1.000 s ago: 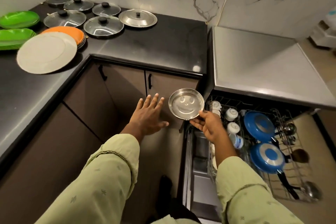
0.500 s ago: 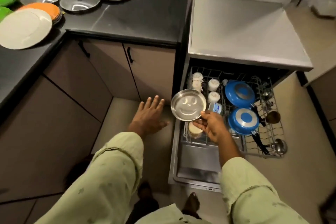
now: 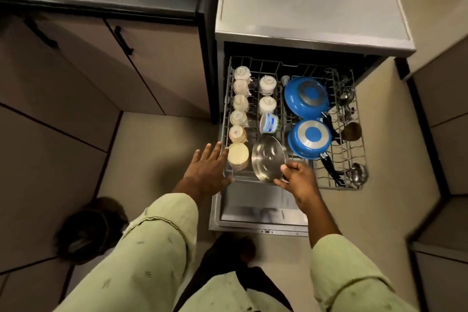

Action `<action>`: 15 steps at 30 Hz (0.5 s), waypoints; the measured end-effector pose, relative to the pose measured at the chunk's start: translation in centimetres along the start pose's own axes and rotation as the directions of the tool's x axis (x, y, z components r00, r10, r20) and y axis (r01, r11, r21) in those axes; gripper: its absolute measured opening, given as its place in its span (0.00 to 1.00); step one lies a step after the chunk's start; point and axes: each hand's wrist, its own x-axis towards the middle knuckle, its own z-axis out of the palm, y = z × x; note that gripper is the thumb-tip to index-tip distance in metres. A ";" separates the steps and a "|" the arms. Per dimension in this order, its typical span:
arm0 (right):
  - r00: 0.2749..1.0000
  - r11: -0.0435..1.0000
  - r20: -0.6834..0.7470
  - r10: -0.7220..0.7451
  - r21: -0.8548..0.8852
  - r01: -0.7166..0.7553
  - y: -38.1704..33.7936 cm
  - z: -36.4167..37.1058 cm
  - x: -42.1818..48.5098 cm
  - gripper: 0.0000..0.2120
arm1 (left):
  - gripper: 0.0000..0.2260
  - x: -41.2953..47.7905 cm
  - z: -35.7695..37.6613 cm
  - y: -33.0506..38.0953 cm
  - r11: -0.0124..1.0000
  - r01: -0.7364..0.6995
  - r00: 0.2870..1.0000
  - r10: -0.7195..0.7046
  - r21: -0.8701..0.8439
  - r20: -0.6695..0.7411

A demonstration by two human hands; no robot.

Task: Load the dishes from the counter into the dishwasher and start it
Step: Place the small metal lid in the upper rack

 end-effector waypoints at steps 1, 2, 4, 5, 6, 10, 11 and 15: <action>1.000 1.000 -0.009 -0.013 -0.016 0.012 0.2 -0.2 0.6 0.09 | 0.39 0.9 0.3 0.0 1.000 -0.003 1.000 0.003 0.001 0.012; 0.999 0.999 -0.019 -0.030 -0.037 0.029 0.5 -0.4 1.1 0.09 | 0.39 1.7 0.5 -0.1 1.000 -0.004 1.000 0.004 0.007 0.022; 0.995 0.991 -0.050 -0.083 -0.107 0.077 0.9 -0.5 2.7 0.07 | 0.39 3.6 1.2 -0.4 0.999 -0.014 0.999 0.012 0.038 0.037; 0.990 0.980 -0.072 -0.124 -0.168 0.111 1.3 -0.5 3.7 0.07 | 0.39 4.5 1.5 -0.5 0.998 -0.023 0.999 0.021 0.055 0.042; 0.983 0.960 -0.085 -0.165 -0.241 0.140 1.5 -0.5 4.4 0.07 | 0.38 5.4 1.9 -0.7 0.998 -0.027 0.999 0.024 0.065 0.046; 0.918 0.799 -0.097 -0.384 -0.534 0.278 2.7 0.2 7.5 0.06 | 0.36 8.7 3.4 -1.4 0.991 -0.032 0.999 0.029 0.133 0.018; 0.891 0.742 -0.099 -0.442 -0.599 0.301 3.0 0.4 8.2 0.07 | 0.35 9.6 3.8 -1.6 0.988 -0.028 1.000 0.029 0.150 0.001; 0.832 0.584 -0.120 -0.541 -0.765 0.270 5.0 1.1 11.2 0.09 | 0.34 11.9 5.5 -2.0 0.980 -0.012 0.999 0.018 0.200 -0.031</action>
